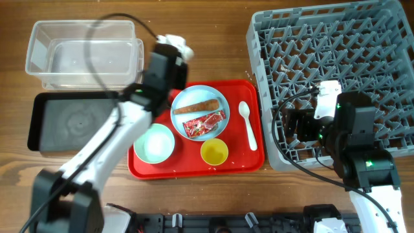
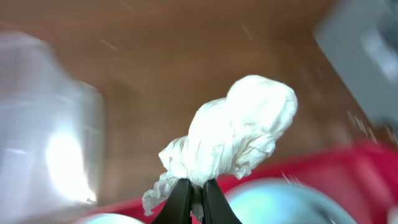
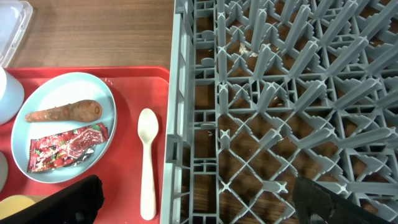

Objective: Sort waste into correct bins and load items into the dishwasher rack
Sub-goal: 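Pick the white tissue with the left gripper and drop it in the clear bin, then grasp the carrot from the plate with the left gripper, drop it on black tray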

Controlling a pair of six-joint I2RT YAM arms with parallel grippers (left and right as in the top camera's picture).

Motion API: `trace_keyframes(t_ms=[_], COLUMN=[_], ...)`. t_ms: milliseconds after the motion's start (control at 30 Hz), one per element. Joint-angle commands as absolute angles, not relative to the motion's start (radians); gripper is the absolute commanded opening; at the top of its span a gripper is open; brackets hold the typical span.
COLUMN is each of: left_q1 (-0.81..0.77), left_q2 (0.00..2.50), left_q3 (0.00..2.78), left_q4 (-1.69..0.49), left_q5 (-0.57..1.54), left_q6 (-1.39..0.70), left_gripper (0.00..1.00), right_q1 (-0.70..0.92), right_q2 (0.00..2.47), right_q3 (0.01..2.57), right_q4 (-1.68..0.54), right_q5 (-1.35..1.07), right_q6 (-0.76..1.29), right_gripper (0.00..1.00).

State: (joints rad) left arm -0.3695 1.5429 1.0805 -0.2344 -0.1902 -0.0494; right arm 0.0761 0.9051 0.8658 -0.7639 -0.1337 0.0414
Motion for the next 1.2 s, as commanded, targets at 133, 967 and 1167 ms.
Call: trace_keyframes(t_ms=[133,967,1167], left_q1=[-0.017,-0.33,-0.471], left_q2=[1.583,1.538,1.614], left_q3=[1.094,1.094,1.092], left_q4=[-0.1,-0.352,-0.599], left_q5=[-0.189,-0.011,-0.011], left_q6=[-0.067,0.131,0.154], left_gripper=[0.04,0.68,0.7], right_q1=[0.081,0.081,0.081], right_q2=[0.908,0.908,0.908], right_q3=[0.889,0.889,0.889], right_q4=[-0.765,-0.772,-0.772], right_q5=[-0.127,-0.127,-0.127], right_q6=[0.055,0.055,0.056], right_gripper=[1.0,1.0,1.0])
